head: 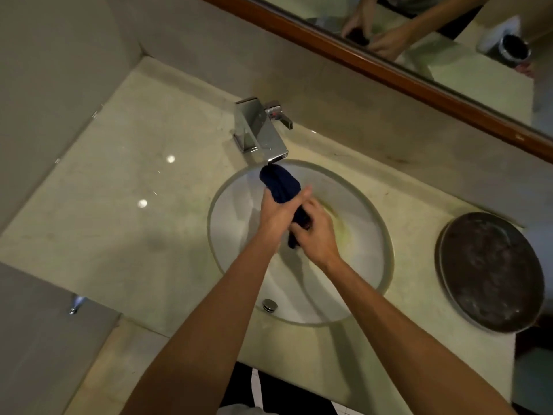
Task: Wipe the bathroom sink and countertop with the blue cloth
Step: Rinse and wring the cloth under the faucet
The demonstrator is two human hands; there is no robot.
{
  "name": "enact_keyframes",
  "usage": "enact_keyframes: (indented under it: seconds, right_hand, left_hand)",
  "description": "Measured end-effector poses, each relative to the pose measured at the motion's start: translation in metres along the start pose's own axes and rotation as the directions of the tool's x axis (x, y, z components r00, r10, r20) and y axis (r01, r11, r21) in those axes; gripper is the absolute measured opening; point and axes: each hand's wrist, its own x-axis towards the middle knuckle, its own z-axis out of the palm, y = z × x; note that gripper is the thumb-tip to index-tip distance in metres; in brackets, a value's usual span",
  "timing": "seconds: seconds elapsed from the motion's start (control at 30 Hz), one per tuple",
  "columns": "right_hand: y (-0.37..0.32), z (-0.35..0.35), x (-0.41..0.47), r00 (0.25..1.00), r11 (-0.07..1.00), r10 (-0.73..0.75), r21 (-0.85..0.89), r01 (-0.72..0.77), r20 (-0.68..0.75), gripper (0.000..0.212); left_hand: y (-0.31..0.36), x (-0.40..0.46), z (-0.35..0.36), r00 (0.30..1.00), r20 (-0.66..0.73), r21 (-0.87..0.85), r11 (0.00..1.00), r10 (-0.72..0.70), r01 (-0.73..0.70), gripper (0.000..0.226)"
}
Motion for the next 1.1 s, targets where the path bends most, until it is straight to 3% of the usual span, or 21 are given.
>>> enact_keyframes:
  seconds: [0.1,0.13,0.2,0.27,0.3,0.43,0.5,0.63,0.9,0.97,1.03,1.1]
  right_hand:
    - [-0.003,-0.007,0.001,0.957,1.000,0.006,-0.001,-0.006,0.290,0.060]
    - [-0.002,-0.011,0.004,0.959,0.999,0.029,-0.026,-0.023,0.282,0.056]
    - [-0.006,-0.020,0.021,0.993,0.992,0.117,-0.050,-0.115,0.034,0.043]
    - [-0.017,-0.028,0.048,0.951,0.978,0.203,0.009,-0.207,-0.232,0.030]
    - [-0.026,-0.029,0.063,0.932,0.977,0.214,0.060,-0.205,-0.294,0.029]
    - [-0.054,-0.018,0.116,0.956,0.947,0.215,0.283,-0.154,-0.198,0.044]
    - [-0.061,-0.012,0.132,0.978,0.973,0.121,0.213,-0.084,-0.167,0.046]
    - [-0.055,-0.011,0.152,0.978,0.992,0.033,0.130,-0.006,-0.204,0.030]
    - [-0.029,0.008,0.169,0.951,0.866,0.222,0.491,-0.091,-0.215,0.014]
    - [-0.010,0.014,0.155,0.894,0.828,0.355,0.536,-0.165,-0.273,0.015]
    - [0.012,0.026,0.131,0.765,0.777,0.559,0.523,-0.350,-0.319,0.025]
    - [0.031,0.041,0.109,0.622,0.636,0.753,0.483,-0.602,-0.214,0.038]
  left_hand:
    - [-0.002,0.016,-0.016,0.998,-0.056,0.066,0.997,0.033,-0.030,0.046]
    - [-0.003,0.021,-0.022,0.998,-0.062,0.066,0.998,0.029,-0.025,0.045]
    - [-0.004,0.029,-0.032,0.996,-0.080,0.067,0.998,0.026,-0.021,0.048]
    - [-0.005,0.034,-0.037,0.995,-0.098,0.066,0.998,0.023,-0.016,0.048]
    - [-0.004,0.035,-0.038,0.995,-0.102,0.059,0.998,0.018,-0.012,0.046]
    - [-0.003,0.039,-0.038,0.996,-0.084,0.059,0.998,0.017,-0.012,0.039]
    - [0.000,0.041,-0.037,0.997,-0.083,0.063,0.998,0.003,0.003,0.040]
    - [0.008,0.052,-0.040,0.996,-0.081,-0.001,0.999,-0.040,0.040,0.039]
    - [0.003,0.071,-0.048,0.998,-0.060,0.079,0.996,-0.023,0.028,0.038]
    - [-0.002,0.074,-0.047,0.997,-0.080,0.088,0.996,-0.002,0.009,0.033]
    - [-0.006,0.075,-0.045,0.994,-0.108,0.090,0.996,0.032,-0.022,0.028]
    - [-0.010,0.075,-0.043,0.991,-0.111,0.099,0.993,0.070,-0.059,0.025]
